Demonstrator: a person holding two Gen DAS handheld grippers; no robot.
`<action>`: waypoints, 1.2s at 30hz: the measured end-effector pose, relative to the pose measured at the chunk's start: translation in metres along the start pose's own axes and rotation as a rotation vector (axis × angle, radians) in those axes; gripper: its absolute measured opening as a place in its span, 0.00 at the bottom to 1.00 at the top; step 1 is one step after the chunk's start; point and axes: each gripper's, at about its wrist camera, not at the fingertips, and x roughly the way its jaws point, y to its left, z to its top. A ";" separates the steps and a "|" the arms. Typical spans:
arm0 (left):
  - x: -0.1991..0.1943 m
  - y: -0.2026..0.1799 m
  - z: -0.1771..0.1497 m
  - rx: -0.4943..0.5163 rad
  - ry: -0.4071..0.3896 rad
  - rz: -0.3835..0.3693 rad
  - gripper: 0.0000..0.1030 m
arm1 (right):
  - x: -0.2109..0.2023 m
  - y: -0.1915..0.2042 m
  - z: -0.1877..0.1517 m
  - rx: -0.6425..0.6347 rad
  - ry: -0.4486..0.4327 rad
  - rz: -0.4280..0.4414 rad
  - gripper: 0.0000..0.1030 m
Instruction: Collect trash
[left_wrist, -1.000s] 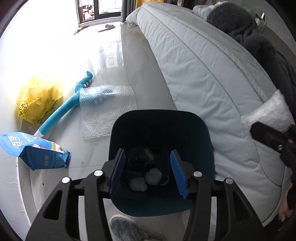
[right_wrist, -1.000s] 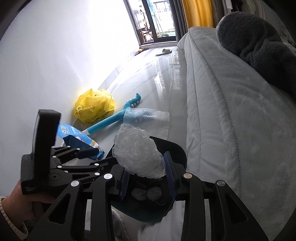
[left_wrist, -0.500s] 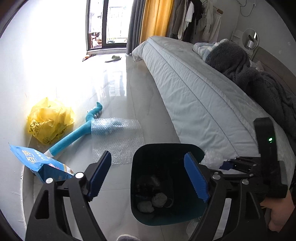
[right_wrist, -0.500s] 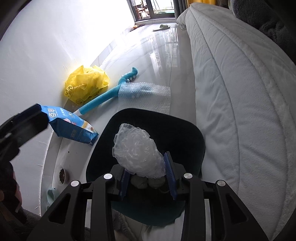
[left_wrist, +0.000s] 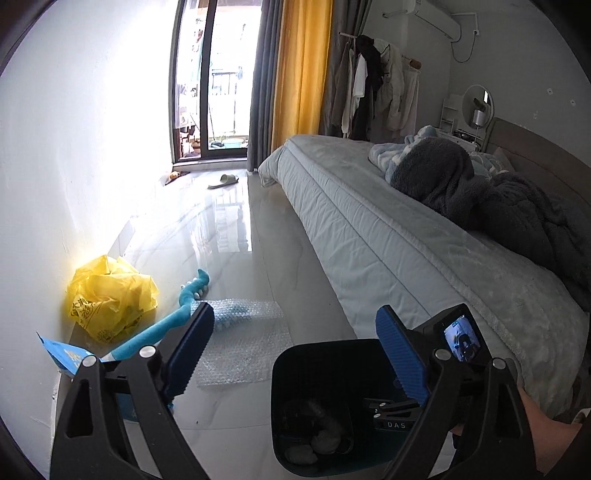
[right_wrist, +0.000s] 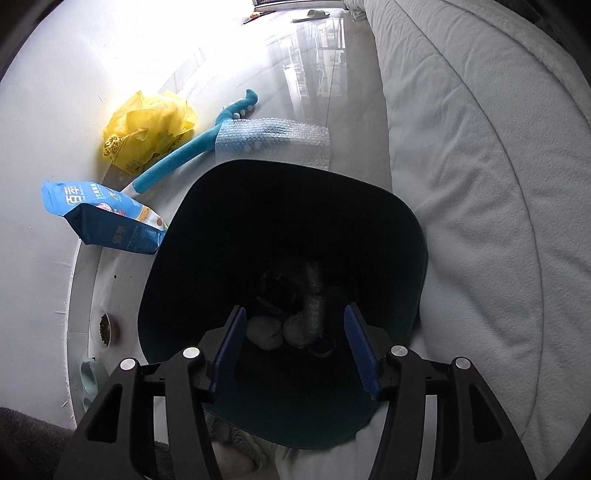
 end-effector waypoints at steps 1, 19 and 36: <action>-0.004 -0.001 0.002 0.002 -0.012 0.000 0.91 | -0.004 0.000 0.000 -0.003 -0.010 -0.001 0.60; -0.083 -0.079 -0.007 0.076 -0.132 0.039 0.96 | -0.168 -0.034 -0.048 -0.017 -0.446 -0.059 0.82; -0.111 -0.142 -0.002 0.123 -0.119 0.058 0.97 | -0.336 -0.154 -0.168 0.141 -0.754 -0.212 0.97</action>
